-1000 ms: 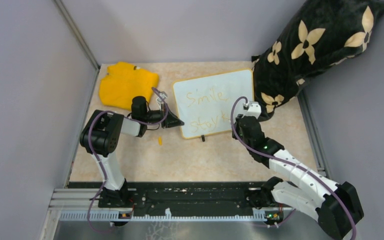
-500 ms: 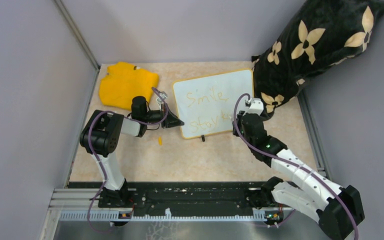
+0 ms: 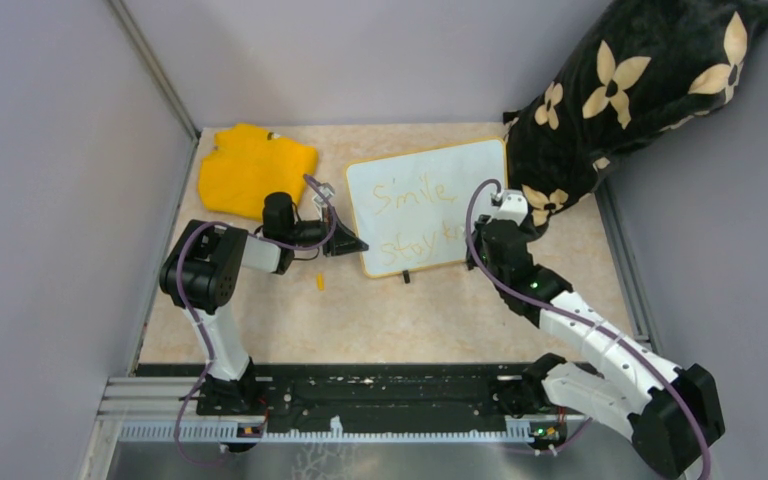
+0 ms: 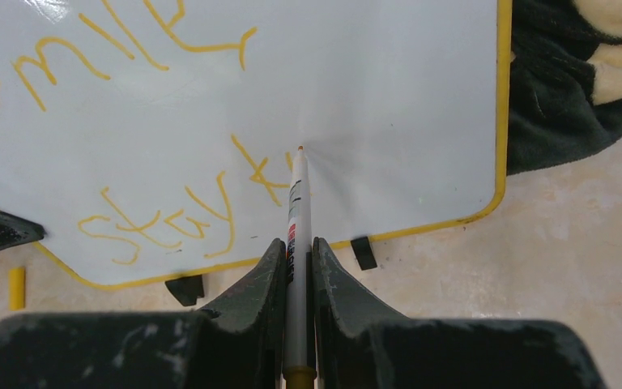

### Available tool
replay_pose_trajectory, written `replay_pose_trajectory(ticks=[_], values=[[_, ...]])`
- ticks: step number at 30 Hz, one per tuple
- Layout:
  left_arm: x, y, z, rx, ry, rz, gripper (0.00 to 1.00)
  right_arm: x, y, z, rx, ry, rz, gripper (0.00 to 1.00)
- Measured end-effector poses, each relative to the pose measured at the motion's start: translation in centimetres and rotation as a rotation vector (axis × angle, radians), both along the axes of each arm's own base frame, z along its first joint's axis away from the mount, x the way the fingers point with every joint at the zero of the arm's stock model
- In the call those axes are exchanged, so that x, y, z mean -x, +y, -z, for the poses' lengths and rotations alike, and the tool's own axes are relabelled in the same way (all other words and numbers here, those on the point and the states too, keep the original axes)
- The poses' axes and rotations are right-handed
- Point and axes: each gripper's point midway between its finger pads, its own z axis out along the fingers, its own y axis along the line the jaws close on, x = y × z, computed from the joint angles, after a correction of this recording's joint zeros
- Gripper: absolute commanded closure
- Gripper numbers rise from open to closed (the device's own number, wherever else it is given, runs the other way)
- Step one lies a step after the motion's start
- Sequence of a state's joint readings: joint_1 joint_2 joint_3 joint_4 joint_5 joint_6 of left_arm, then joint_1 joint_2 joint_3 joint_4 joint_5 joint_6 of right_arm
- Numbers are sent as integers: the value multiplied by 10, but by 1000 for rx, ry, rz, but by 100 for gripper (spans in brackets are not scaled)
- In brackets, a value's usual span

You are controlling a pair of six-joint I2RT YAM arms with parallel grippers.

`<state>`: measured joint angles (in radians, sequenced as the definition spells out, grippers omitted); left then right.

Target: Write a sentence on the whiteboard

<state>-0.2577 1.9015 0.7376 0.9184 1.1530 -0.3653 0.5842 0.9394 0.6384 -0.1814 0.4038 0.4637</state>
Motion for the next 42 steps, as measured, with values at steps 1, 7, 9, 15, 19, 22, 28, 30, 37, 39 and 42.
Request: replay_pose_trajectory(ticks=[1,7,9,15,19,22,28,30,37,39,42], values=[[0,0,0,0,0,0,100,-1,-1,0,0,-1,3,100],[0,0,0,0,0,0,100,-3,-6,1,1,2,19,100],[0,0,0,0,0,0,100,-3,-7,3,2,7,22,100],[0,0,0,0,0,0,100,-3,-6,4,2,11,19,100],[0,0,0,0,0,0,100,-1,-6,10,2,19,16,100],[0,0,0,0,0,0,100,1,-7,14,-3,24,16,100],[0,0,0,0,0,1,100,9,-8,26,-11,47,12,100],[0,0,0,0,0,1,100,11,-9,29,-13,53,11,100],[0,-1,0,0,0,1,100,12,-9,30,-16,57,12,100],[0,-1,0,0,0,1,100,11,-9,30,-15,57,13,100],[1,-1,0,0,1,3,100,9,-8,28,-7,60,13,100]])
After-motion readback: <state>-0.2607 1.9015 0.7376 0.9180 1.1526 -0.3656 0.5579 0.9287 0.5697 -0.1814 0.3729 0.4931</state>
